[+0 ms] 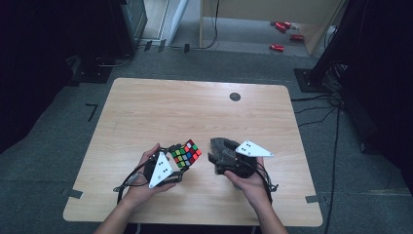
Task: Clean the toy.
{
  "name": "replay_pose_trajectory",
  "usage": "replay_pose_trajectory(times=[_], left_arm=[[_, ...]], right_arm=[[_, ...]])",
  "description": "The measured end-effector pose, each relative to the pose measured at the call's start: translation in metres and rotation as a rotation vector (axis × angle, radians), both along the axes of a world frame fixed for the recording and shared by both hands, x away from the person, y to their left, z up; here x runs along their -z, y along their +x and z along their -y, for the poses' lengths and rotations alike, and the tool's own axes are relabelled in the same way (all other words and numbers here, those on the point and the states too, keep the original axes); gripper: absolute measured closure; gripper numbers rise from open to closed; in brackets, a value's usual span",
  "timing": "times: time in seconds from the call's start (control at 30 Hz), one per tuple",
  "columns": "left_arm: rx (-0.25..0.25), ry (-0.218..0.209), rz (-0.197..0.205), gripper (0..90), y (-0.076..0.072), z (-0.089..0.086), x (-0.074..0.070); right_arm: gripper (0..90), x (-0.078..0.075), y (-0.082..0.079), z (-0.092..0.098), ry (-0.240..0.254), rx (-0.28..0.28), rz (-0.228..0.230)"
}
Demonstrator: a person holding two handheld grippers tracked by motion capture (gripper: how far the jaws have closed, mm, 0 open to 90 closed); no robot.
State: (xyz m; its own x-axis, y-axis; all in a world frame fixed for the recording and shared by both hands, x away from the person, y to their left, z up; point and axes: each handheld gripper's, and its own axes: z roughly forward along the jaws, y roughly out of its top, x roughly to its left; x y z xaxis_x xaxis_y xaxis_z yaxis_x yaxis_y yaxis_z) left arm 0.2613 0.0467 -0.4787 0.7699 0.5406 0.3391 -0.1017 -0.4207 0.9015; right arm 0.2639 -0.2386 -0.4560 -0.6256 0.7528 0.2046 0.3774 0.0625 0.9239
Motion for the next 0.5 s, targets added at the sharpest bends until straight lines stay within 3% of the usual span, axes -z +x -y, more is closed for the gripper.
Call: replay_pose_trajectory(times=[0.13, 0.27, 0.5], left_arm=[[0.001, -0.007, -0.015, 32.3, 0.001, 0.0, -0.001], [0.002, -0.014, -0.03, 32.4, 0.001, -0.001, 0.0], [0.005, -0.039, -0.07, 32.5, 0.001, -0.003, -0.003]], right_arm=[[21.5, 0.016, 0.009, 0.008, -0.116, 0.099, -0.032], [28.7, 0.034, 0.017, 0.011, -0.217, 0.153, -0.099], [41.6, 0.054, 0.025, 0.016, -0.278, 0.178, -0.174]])
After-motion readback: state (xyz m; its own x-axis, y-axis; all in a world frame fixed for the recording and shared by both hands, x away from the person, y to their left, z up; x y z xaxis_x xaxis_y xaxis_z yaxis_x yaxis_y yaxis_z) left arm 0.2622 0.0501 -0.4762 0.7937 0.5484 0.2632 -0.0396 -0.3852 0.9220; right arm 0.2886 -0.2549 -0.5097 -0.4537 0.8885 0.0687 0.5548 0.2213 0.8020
